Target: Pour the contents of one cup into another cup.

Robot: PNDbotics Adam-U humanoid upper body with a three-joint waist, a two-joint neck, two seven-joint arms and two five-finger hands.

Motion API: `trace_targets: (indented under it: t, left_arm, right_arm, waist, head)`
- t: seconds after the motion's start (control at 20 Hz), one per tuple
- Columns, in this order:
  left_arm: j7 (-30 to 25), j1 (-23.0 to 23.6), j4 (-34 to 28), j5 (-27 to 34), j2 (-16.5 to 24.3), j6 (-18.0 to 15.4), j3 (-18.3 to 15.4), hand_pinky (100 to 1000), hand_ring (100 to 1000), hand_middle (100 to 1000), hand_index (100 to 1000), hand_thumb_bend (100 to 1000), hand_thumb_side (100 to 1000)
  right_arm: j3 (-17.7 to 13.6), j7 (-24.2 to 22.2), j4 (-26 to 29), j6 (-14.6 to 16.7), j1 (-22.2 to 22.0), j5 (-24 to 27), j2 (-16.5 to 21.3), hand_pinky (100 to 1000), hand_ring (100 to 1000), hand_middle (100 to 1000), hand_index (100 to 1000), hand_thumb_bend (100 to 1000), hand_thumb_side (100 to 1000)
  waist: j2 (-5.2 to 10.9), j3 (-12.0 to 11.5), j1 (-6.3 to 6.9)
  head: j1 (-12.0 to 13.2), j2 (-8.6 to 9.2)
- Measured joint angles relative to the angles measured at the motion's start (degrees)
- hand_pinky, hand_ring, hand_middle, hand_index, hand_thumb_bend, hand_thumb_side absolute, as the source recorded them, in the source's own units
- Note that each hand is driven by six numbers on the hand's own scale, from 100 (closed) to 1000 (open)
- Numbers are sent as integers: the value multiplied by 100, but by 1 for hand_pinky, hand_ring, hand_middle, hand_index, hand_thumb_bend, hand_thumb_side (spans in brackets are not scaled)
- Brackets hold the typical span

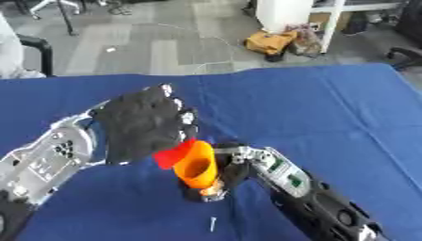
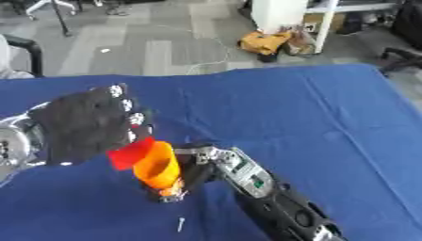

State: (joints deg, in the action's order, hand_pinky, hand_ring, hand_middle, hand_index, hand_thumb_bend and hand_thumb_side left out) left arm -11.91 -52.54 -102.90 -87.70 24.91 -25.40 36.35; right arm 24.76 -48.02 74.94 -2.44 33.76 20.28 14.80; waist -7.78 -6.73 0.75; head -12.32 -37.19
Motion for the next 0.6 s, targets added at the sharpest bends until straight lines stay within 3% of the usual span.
trace_targets:
  t: [0.25, 0.6]
  left_arm:
    - [-121, 1, -104, 49, 28, -4, -29, 323, 321, 300, 692, 540, 100]
    - [-127, 87, 258, 17, -248, -251, 315, 316, 321, 300, 691, 530, 100]
  right_arm:
    - [-1, -1, -2, 0, -1, 0, 0, 318, 546, 269, 453, 109, 100]
    - [-1, -9, -18, -8, -2, 0, -1, 318, 547, 269, 452, 110, 100]
  waist:
    - [0, 2, -12]
    - [0, 32, -14]
  head:
    - [-2, 0]
    - [1, 0]
